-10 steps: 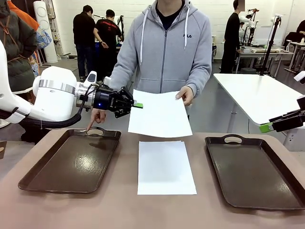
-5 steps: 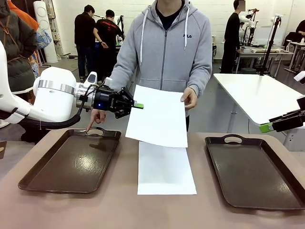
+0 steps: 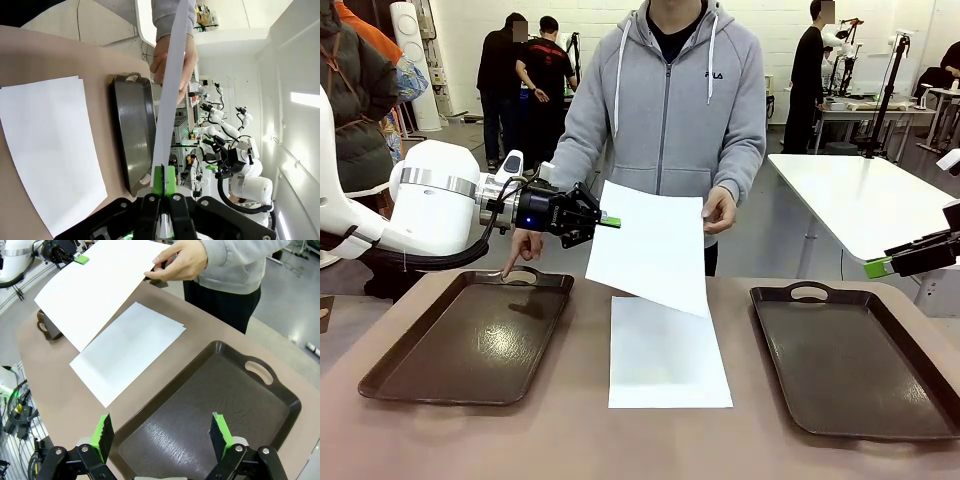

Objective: Sort the A4 documents.
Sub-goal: Place the A4 Paper in the designated Handle tray.

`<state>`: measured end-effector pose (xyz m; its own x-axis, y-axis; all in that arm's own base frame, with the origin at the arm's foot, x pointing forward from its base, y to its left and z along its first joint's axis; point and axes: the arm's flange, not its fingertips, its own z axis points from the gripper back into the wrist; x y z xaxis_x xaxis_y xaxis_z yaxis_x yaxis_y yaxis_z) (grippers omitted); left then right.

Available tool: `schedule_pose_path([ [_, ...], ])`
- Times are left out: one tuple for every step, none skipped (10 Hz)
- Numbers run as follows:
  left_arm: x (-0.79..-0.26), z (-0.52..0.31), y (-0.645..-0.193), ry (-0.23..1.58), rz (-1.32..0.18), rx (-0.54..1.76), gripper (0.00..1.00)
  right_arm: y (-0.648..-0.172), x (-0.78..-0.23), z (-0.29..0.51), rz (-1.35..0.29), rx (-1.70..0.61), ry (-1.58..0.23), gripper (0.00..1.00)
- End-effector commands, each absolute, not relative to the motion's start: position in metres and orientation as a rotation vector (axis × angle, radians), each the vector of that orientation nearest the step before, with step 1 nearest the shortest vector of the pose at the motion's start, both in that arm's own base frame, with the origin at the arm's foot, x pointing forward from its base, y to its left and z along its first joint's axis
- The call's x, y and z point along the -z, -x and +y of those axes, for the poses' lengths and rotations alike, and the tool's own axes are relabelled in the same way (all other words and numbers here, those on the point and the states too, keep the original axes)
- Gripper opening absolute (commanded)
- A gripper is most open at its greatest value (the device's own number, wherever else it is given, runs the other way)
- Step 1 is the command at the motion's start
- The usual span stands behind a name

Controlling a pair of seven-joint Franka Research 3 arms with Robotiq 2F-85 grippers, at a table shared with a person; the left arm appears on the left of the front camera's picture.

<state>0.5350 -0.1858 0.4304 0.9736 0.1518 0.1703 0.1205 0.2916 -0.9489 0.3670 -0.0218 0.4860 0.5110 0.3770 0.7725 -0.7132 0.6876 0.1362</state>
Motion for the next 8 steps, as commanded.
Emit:
schedule_pose_path([
  [-0.431, -0.187, -0.535, 1.272, -0.258, -0.027, 0.00, -0.370, -0.482, -0.023, -0.802, -0.699, -0.496, 1.00],
  [-0.431, -0.187, -0.535, 1.272, -0.258, -0.027, 0.00, -0.370, -0.482, -0.023, -0.802, -0.699, -0.496, 1.00],
  [-0.431, -0.187, -0.535, 1.272, -0.258, -0.027, 0.00, -0.370, -0.482, -0.023, -0.802, -0.699, -0.496, 1.00],
  [-0.431, -0.187, -0.535, 1.272, -0.258, -0.027, 0.00, -0.370, -0.482, -0.023, -0.802, -0.699, -0.496, 1.00],
  [-0.430, -0.186, -0.535, 1.279, -0.246, -0.021, 0.01, -0.370, -0.482, -0.023, -0.802, -0.699, -0.496, 1.00],
  [-0.442, -0.177, -0.536, 1.182, -0.225, 0.092, 0.01, -0.370, -0.482, -0.023, -0.802, -0.699, -0.496, 1.00],
  [-0.453, -0.166, -0.540, 1.180, -0.229, 0.159, 0.01, -0.370, -0.482, -0.023, -0.802, -0.699, -0.496, 1.00],
  [-0.459, -0.152, -0.544, 1.190, -0.225, 0.185, 0.01, -0.370, -0.482, -0.023, -0.802, -0.699, -0.496, 1.00],
])
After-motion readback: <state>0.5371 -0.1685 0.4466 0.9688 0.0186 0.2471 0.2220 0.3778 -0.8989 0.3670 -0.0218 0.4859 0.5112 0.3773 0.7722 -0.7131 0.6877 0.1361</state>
